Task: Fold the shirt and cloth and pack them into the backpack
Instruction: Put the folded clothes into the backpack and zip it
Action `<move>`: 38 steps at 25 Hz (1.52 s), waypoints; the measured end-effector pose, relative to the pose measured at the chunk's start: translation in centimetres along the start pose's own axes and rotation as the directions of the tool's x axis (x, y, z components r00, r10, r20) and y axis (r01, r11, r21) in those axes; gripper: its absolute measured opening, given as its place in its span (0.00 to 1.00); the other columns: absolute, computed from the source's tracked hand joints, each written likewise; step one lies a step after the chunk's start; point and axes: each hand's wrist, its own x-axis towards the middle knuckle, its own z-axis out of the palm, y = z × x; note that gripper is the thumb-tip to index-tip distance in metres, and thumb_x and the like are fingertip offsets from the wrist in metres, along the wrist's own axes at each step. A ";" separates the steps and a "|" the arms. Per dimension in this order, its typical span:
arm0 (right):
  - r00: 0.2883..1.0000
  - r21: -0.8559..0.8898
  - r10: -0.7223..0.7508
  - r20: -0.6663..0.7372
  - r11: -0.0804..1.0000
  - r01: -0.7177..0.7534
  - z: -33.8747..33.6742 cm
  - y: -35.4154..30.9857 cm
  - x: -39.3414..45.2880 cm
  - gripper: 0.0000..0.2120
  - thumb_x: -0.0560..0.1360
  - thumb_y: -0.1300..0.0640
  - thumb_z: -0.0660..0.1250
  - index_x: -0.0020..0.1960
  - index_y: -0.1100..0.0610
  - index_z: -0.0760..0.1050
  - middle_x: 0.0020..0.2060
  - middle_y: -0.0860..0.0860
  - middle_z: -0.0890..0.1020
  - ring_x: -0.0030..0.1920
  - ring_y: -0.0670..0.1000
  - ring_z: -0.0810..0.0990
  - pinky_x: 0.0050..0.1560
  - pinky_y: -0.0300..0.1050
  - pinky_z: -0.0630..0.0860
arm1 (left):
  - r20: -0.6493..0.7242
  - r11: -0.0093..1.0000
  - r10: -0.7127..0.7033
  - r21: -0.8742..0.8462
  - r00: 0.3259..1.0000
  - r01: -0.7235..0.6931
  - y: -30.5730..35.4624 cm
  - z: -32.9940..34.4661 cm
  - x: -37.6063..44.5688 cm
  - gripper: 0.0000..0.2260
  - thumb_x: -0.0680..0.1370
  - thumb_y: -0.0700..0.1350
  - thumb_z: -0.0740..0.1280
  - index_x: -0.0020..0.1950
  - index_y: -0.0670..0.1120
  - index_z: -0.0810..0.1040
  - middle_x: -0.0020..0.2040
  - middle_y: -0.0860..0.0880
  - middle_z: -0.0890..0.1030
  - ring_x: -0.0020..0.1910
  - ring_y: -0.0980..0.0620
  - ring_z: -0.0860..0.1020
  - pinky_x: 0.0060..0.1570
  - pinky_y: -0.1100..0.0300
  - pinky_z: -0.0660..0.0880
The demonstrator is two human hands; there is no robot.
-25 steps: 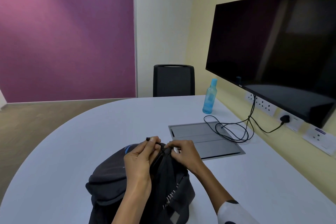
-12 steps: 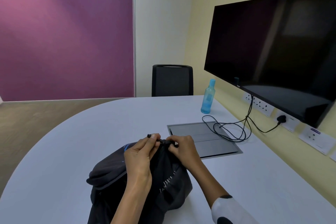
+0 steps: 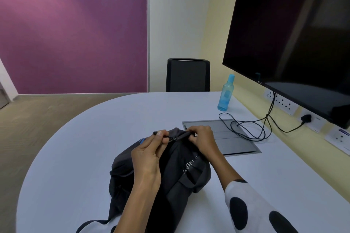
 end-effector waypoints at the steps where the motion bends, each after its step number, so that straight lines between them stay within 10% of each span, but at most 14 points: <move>1: 0.998 0.011 -0.011 0.056 1.000 0.010 -0.4 -0.4 -0.3 0.13 0.71 0.63 0.65 0.51 0.53 0.83 0.45 0.51 0.85 0.48 0.51 0.81 0.52 0.39 0.75 | -0.003 1.000 -0.004 -0.016 1.000 0.004 0.1 -0.1 0.1 0.05 0.75 0.35 0.68 0.47 0.33 0.82 0.40 0.43 0.82 0.39 0.52 0.79 0.51 0.60 0.80; 7: 0.927 0.213 -0.327 0.182 0.934 0.288 -2.5 -4.4 -4.8 0.18 0.70 0.67 0.67 0.57 0.54 0.81 0.51 0.45 0.83 0.53 0.39 0.79 0.58 0.28 0.70 | 0.003 0.997 -0.027 -0.069 1.000 0.027 0.3 0.0 0.3 0.05 0.75 0.35 0.67 0.44 0.34 0.81 0.36 0.44 0.82 0.37 0.54 0.80 0.49 0.60 0.80; 18: 0.979 0.058 -0.165 -0.122 0.983 0.173 -2.7 -0.3 -2.4 0.12 0.73 0.67 0.67 0.46 0.53 0.84 0.40 0.47 0.86 0.44 0.46 0.83 0.53 0.44 0.77 | -0.079 0.984 -0.037 -0.179 0.996 0.022 2.0 -3.3 0.5 0.04 0.74 0.35 0.69 0.45 0.34 0.81 0.41 0.42 0.82 0.37 0.52 0.78 0.48 0.60 0.80; 22: 0.976 0.153 -0.114 0.185 0.984 0.085 -4.3 -2.7 -3.6 0.12 0.71 0.63 0.71 0.51 0.51 0.83 0.47 0.43 0.84 0.47 0.37 0.79 0.55 0.32 0.73 | -0.083 0.988 -0.046 -0.149 0.995 0.033 1.8 -3.1 0.6 0.05 0.74 0.35 0.69 0.46 0.34 0.81 0.38 0.42 0.82 0.40 0.51 0.80 0.46 0.60 0.81; 26: 0.879 0.112 -0.315 0.358 0.949 0.295 -2.7 -7.2 -5.0 0.19 0.69 0.51 0.75 0.59 0.50 0.80 0.54 0.41 0.82 0.57 0.38 0.76 0.60 0.30 0.68 | -0.059 0.990 -0.025 -0.139 0.998 0.016 1.5 -2.7 0.9 0.04 0.75 0.34 0.67 0.43 0.35 0.81 0.36 0.44 0.80 0.42 0.51 0.81 0.50 0.58 0.80; 31: 0.940 -0.014 -0.302 0.159 0.951 0.308 -0.5 -7.5 -4.5 0.09 0.72 0.51 0.72 0.51 0.51 0.83 0.46 0.48 0.86 0.51 0.49 0.81 0.59 0.47 0.73 | -0.148 0.977 -0.056 -0.210 0.987 0.024 1.8 -4.8 2.0 0.03 0.74 0.34 0.69 0.43 0.34 0.80 0.37 0.42 0.80 0.41 0.51 0.81 0.46 0.59 0.81; 38: 0.958 0.001 -0.282 0.059 0.959 0.282 -1.3 -4.7 -4.5 0.07 0.71 0.55 0.73 0.49 0.54 0.84 0.43 0.46 0.86 0.46 0.44 0.82 0.55 0.35 0.74 | -0.221 0.935 -0.198 -0.336 0.955 0.115 1.6 -9.2 4.1 0.07 0.75 0.35 0.69 0.38 0.34 0.81 0.39 0.43 0.81 0.46 0.49 0.81 0.50 0.54 0.81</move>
